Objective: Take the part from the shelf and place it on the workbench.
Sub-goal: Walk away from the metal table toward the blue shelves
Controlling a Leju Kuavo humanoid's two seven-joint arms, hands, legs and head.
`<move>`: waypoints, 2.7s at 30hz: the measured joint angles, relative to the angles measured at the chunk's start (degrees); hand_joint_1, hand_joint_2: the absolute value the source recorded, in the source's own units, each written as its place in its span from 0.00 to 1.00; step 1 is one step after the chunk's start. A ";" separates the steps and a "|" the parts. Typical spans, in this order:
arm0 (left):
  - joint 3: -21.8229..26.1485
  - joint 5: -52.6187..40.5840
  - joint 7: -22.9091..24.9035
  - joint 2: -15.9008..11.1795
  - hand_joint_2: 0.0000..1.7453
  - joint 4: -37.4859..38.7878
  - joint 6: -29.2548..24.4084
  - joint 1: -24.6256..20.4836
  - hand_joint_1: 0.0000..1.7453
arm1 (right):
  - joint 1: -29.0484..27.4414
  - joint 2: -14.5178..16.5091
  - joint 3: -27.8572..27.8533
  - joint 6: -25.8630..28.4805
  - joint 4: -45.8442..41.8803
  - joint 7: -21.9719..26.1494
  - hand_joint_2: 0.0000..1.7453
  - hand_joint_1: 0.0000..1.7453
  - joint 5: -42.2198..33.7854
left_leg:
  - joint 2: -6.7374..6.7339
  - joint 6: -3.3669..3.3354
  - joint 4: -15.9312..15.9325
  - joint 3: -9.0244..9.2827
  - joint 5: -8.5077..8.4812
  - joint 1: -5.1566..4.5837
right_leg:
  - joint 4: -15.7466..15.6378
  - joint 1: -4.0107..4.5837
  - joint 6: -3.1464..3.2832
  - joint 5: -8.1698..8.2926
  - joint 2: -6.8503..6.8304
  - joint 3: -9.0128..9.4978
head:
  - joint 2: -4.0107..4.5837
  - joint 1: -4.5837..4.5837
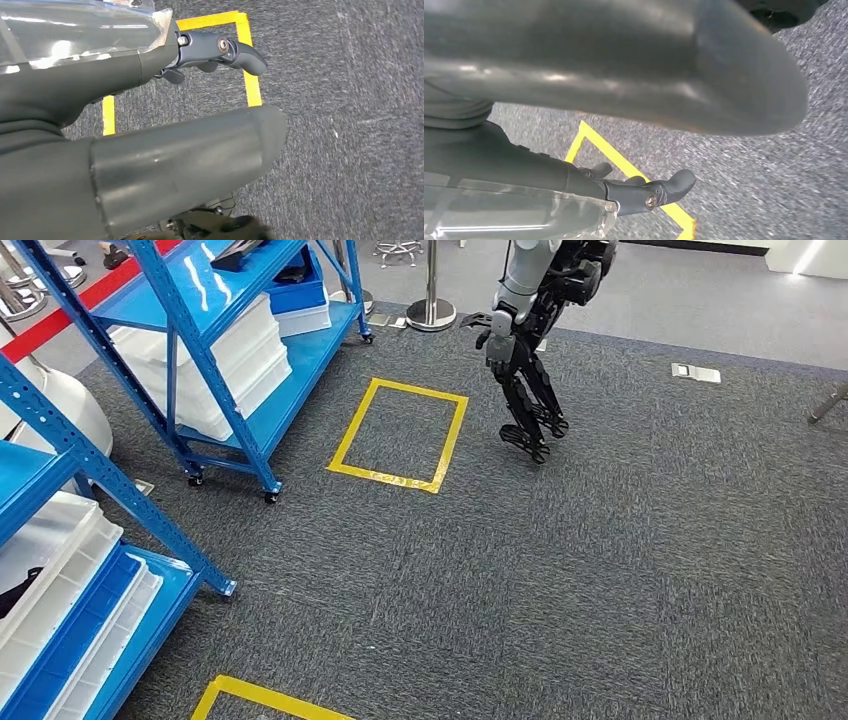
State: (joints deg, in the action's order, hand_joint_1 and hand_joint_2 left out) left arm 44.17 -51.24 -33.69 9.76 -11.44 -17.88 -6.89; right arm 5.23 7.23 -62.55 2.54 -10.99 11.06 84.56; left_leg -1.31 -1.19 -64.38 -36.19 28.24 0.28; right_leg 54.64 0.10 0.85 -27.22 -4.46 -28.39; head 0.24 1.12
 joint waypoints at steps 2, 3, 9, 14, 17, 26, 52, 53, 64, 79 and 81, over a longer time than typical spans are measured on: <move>0.03 0.01 -0.19 -0.02 0.00 -0.01 -0.02 -0.15 0.00 | 0.11 0.07 0.07 -0.06 0.00 -0.02 0.00 0.00 0.06 | -2.12 -0.71 6.72 3.65 -2.32 -0.50 | -0.02 0.34 -0.23 -0.31 -1.06 0.32 | 0.00 -0.19; 0.03 0.02 -0.28 -0.02 0.00 -0.02 -0.05 -0.22 0.00 | 0.15 0.08 0.12 -0.07 0.00 -0.04 0.00 0.00 0.09 | -2.66 -0.98 8.15 4.35 -2.58 -0.77 | -0.03 0.42 -0.45 -0.45 -1.55 0.46 | 0.00 -0.26; 0.08 0.14 -0.39 0.04 0.00 0.01 -0.26 -0.20 0.00 | 0.41 0.16 0.34 -0.13 0.00 -0.12 0.00 0.00 0.15 | 1.04 -2.36 9.92 4.98 -3.71 -0.35 | 7.23 0.09 -1.20 -4.46 2.52 -2.45 | 0.00 -0.66; 0.11 0.16 -0.40 0.13 0.00 0.01 -0.27 -0.05 0.00 | 0.03 0.05 0.35 -0.13 0.00 -0.17 0.00 0.00 0.18 | 5.33 -2.32 9.61 4.86 -3.70 -0.23 | 15.01 -0.61 -2.58 -6.12 4.43 -6.69 | 0.00 -1.30; 0.11 0.15 -0.40 0.21 0.00 0.01 -0.29 -0.03 0.00 | 0.12 -0.04 0.37 -0.15 0.00 -0.17 0.00 0.00 0.20 | 7.65 -1.45 8.61 4.67 -3.21 -0.20 | 3.31 -1.26 -3.72 -1.20 6.89 -1.76 | -0.01 -1.66; 0.89 1.54 -1.56 -0.10 0.00 0.01 -0.43 0.86 0.00 | 0.10 0.39 1.26 -0.13 0.00 -0.85 0.00 0.00 1.53 | 2.11 0.92 -5.52 -2.98 4.07 0.22 | 1.27 -1.00 -0.56 -0.49 2.78 -0.64 | -0.01 -0.02; 1.91 1.99 -1.47 -0.42 0.00 0.01 -0.87 1.88 0.00 | 1.30 1.69 2.73 0.79 0.00 -1.11 0.00 0.00 2.10 | 0.50 -1.76 9.06 4.13 -3.59 -0.05 | 3.24 -0.04 -2.00 -3.54 0.25 0.39 | 0.03 -0.20; 1.92 1.99 -1.45 -0.44 0.00 0.01 -0.87 1.85 0.00 | 1.28 1.70 2.73 0.79 0.00 -1.10 0.00 0.00 2.10 | 0.58 -1.88 9.05 4.14 -3.67 -0.02 | 3.84 -0.06 -1.92 -3.86 0.70 0.10 | 0.03 -0.22; 1.38 -0.38 0.16 -0.06 0.00 0.02 -0.72 1.10 0.00 | 0.55 1.46 2.73 0.79 0.00 -0.71 0.00 0.00 0.57 | 6.89 -0.62 6.47 2.63 -2.50 0.00 | 4.31 -1.22 -2.70 -1.73 5.76 -2.11 | 0.00 -1.06; -0.80 -1.27 0.77 0.91 0.00 0.01 0.07 -0.39 0.00 | -0.25 0.48 2.03 0.39 -0.01 0.30 0.00 0.00 -0.20 | 6.11 -1.81 7.56 3.40 -3.12 -0.04 | 11.09 -0.79 -3.54 -5.29 5.03 -4.81 | -0.02 -1.41; -0.79 -1.13 0.74 0.96 0.00 0.01 0.05 -0.40 0.00 | -0.22 0.43 2.03 0.36 0.01 0.36 0.00 0.00 -0.20 | 7.41 -1.29 7.17 3.38 -2.84 -0.19 | 4.11 -1.16 -3.82 -2.12 6.57 -2.31 | -0.02 -1.66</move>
State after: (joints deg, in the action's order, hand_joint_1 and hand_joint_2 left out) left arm 43.38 -52.36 -32.95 10.73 -11.43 -17.82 -7.28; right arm 5.02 7.66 -60.52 2.90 -10.99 11.42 84.37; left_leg 6.10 -2.47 -57.20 -32.81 25.40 0.09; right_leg 58.75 -1.06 -2.96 -29.34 2.12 -30.69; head 0.22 -0.54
